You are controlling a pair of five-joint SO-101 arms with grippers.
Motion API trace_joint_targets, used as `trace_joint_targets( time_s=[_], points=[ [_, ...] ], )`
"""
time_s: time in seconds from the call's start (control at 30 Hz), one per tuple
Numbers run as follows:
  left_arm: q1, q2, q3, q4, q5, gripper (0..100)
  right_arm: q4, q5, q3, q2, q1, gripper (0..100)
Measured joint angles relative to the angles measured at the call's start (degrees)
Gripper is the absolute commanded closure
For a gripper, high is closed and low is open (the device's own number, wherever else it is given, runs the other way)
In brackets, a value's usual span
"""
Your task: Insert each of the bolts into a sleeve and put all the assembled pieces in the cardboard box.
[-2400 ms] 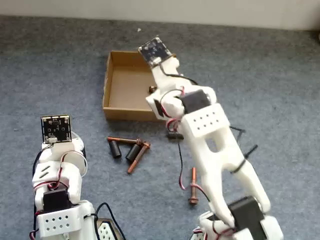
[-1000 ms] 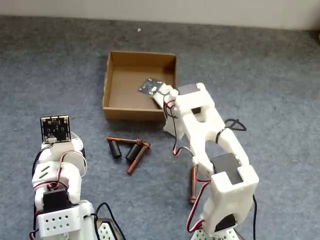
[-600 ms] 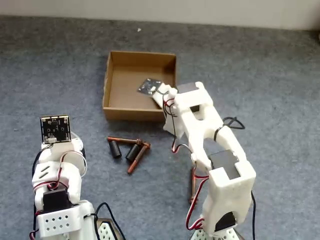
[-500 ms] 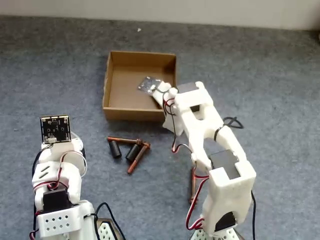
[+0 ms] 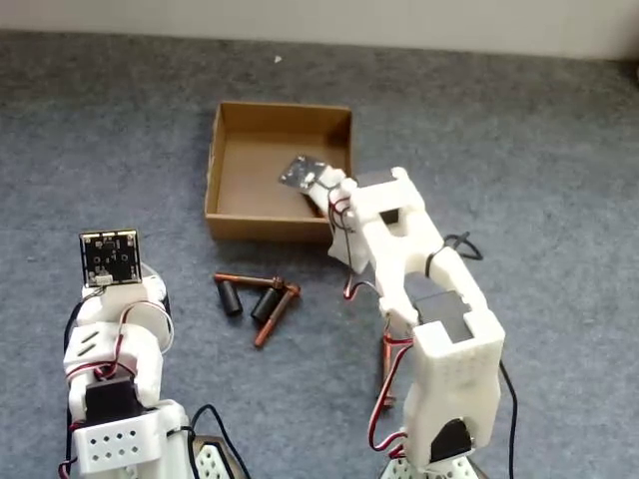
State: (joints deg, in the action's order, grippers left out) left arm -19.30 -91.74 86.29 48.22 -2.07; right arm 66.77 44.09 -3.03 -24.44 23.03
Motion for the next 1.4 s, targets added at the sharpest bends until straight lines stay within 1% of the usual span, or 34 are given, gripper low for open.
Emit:
trace_joint_targets(
  time_s=[0.17, 0.37, 0.63, 0.77, 1.07, 1.13, 1.2, 1.3, 1.4],
  points=[
    [0.0, 0.0, 0.0, 0.0, 0.0, 99, 5.4, -0.1, -2.5, 7.1, 1.8, 99.2],
    [0.0, 0.0, 0.0, 0.0, 0.0, 99, 7.8, -4.9, -11.1, 22.3, 5.7, 99.2],
    [0.0, 0.0, 0.0, 0.0, 0.0, 99, 7.9, -13.2, -23.2, 41.9, 6.2, 99.2],
    [0.0, 0.0, 0.0, 0.0, 0.0, 99, 4.8, -18.0, -30.2, 49.1, 6.2, 99.2],
    [0.9, 0.1, -0.9, 0.0, -0.2, 99, -7.0, -30.2, -43.2, 61.9, -1.6, 99.2],
    [2.7, 0.1, -3.1, 1.1, -1.1, 99, -10.5, -32.7, -46.4, 63.6, -1.8, 99.2],
    [5.6, 0.1, -6.1, 4.0, -3.7, 99, -13.8, -35.1, -49.3, 65.0, -2.7, 99.2],
    [10.2, 0.1, -11.3, 9.3, -7.8, 99, -18.2, -38.2, -52.6, 66.7, -4.9, 99.2],
    [13.4, -0.2, -15.0, 13.0, -10.2, 99, -21.5, -40.6, -54.4, 68.1, -7.7, 99.2]
  ],
)
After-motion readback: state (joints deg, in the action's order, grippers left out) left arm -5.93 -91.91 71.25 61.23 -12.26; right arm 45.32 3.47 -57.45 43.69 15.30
